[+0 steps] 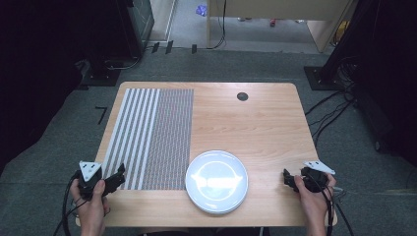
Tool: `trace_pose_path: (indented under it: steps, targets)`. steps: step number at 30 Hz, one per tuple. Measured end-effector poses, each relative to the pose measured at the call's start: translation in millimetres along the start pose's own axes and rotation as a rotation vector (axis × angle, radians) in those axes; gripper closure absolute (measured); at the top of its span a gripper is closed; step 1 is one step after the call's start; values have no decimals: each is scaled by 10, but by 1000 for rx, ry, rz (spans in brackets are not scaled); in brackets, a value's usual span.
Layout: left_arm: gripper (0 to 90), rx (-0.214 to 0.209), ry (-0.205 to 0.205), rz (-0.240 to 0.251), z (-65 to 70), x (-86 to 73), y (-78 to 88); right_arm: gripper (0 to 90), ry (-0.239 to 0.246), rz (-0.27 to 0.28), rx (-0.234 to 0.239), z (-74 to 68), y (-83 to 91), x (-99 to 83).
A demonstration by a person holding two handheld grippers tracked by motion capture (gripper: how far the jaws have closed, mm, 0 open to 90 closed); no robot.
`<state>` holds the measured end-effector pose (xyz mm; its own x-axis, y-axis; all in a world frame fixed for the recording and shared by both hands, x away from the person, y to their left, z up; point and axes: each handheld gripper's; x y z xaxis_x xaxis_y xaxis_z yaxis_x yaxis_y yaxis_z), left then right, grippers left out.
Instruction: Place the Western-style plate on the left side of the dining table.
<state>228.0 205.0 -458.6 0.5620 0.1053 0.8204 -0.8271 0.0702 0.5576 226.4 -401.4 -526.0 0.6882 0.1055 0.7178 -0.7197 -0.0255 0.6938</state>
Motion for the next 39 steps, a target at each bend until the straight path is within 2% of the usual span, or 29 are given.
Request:
trace_pose_path:
  steps: [5,9,15,29,39]
  targets:
    - [225,-35,26,12,166,62,-32,53,1,0,0,0,1,0]
    - [222,-67,-20,-3,319,-3,-82,35,5,-1,3,-1,-5,4]
    - [221,-116,-28,-18,454,-74,-105,16,-3,-10,-5,-22,-19,18]
    - [201,-141,-14,-33,470,-94,-109,41,-38,-4,-32,-57,-16,23]
    - [201,-166,-47,-58,579,-151,-137,89,-106,46,-22,-150,47,99]
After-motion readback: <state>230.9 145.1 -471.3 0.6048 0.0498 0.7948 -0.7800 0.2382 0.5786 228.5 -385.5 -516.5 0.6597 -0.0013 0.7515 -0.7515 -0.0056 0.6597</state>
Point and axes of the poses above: each handheld gripper's, and its own axes: y roughly backward along the jaws, x roughly out of its top, z roughly to its right, and after that the axes turned 7 degrees about y, right-handed
